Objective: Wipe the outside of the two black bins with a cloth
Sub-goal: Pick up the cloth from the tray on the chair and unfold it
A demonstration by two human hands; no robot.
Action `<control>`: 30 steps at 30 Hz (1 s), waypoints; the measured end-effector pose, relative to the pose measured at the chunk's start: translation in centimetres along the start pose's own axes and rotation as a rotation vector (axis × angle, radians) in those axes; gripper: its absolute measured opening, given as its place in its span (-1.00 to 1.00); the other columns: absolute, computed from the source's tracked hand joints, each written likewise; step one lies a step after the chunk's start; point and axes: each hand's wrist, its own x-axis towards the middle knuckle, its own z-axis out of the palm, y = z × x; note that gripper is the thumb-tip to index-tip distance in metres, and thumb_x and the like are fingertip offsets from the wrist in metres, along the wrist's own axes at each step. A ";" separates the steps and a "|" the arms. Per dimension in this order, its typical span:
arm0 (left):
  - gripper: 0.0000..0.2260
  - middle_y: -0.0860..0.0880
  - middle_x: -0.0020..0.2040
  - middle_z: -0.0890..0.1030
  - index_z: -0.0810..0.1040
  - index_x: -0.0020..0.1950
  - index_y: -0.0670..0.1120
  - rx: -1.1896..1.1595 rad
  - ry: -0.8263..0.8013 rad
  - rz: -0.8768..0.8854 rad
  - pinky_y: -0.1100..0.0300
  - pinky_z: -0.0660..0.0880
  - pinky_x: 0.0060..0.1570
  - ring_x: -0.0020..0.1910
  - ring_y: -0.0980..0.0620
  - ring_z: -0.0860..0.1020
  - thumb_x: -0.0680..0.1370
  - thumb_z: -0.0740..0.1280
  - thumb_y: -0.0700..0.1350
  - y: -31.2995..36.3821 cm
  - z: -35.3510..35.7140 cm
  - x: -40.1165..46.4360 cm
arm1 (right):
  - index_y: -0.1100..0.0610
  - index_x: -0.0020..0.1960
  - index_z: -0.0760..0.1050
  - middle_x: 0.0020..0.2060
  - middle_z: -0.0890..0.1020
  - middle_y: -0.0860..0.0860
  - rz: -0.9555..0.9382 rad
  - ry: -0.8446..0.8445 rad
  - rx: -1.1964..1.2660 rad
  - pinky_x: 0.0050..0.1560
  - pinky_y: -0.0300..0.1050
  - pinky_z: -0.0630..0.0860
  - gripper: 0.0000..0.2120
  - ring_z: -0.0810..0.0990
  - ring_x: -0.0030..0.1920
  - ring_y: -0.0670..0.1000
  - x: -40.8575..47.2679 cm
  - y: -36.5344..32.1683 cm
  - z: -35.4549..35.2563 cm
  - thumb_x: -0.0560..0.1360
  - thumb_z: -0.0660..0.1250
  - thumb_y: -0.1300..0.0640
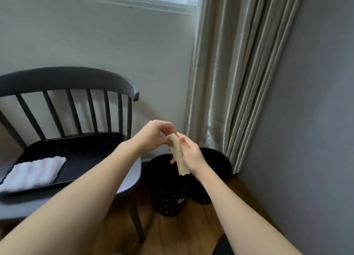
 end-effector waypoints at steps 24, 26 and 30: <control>-0.59 0.12 -0.06 0.61 0.56 0.07 0.17 -0.027 -0.315 -0.180 0.07 0.52 0.12 0.00 0.14 0.57 0.31 0.60 -0.06 -7.7 17.4 9.9 | -0.04 0.26 0.47 0.16 0.56 -0.05 0.292 0.130 -0.657 0.17 -0.08 0.41 -0.67 0.48 0.19 -0.03 4.0 11.0 -17.7 0.58 0.24 -0.18; -0.59 0.13 -0.06 0.62 0.56 0.08 0.16 -0.016 -0.326 -0.191 0.07 0.51 0.11 0.01 0.14 0.56 0.31 0.60 -0.05 -8.0 18.7 11.3 | -0.05 0.26 0.46 0.17 0.56 -0.03 0.287 0.119 -0.683 0.20 -0.06 0.41 -0.66 0.47 0.20 -0.02 5.0 11.8 -18.9 0.57 0.25 -0.18; -0.57 0.13 -0.01 0.62 0.56 0.16 0.11 0.046 -0.360 -0.201 0.16 0.48 0.10 0.04 0.13 0.55 0.33 0.58 0.00 -8.7 21.5 13.9 | -0.06 0.27 0.44 0.16 0.56 0.00 0.324 0.100 -0.721 0.17 -0.03 0.43 -0.64 0.47 0.19 0.01 6.7 14.1 -21.2 0.56 0.24 -0.20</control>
